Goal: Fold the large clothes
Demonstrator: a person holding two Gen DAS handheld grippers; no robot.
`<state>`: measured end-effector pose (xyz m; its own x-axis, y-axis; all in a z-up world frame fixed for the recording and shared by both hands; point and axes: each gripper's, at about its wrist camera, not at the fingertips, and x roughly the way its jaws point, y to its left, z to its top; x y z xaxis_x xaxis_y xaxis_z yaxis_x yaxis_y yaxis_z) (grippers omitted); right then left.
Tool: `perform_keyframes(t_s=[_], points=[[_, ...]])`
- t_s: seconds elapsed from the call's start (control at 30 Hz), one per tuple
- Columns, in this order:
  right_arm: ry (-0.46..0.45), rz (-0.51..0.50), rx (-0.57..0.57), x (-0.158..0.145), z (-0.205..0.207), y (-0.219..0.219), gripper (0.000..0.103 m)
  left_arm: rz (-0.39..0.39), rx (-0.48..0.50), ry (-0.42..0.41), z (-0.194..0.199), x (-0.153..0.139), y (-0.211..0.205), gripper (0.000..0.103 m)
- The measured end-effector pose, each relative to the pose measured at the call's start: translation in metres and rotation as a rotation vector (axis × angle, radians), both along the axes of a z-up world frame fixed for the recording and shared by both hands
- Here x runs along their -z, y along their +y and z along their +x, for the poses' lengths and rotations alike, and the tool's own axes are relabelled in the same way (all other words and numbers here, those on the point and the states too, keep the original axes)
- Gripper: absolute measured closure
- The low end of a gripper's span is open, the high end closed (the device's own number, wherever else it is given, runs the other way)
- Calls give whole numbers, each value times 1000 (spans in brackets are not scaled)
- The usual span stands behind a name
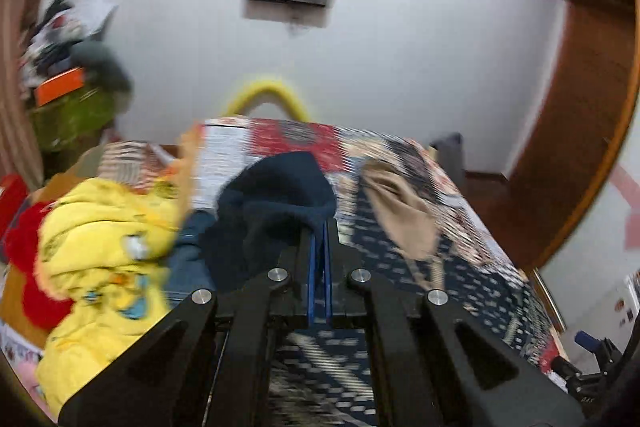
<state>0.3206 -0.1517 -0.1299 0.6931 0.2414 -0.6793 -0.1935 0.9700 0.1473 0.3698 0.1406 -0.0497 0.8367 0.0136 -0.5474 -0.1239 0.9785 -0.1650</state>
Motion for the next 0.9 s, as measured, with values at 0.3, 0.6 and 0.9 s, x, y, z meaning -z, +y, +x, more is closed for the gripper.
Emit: perform_keyframes(t_s=[0.3,0.6,0.9], points=[[21,33,48,10,-6,-40,0,-21,209,197,45,75,-150,101],[49,-43,63,22,-15,-59,0,70,380,489,51,180,-225,101],[26,-155,43,17,-20,-41,0,57,427,519,9,165,-201,59]])
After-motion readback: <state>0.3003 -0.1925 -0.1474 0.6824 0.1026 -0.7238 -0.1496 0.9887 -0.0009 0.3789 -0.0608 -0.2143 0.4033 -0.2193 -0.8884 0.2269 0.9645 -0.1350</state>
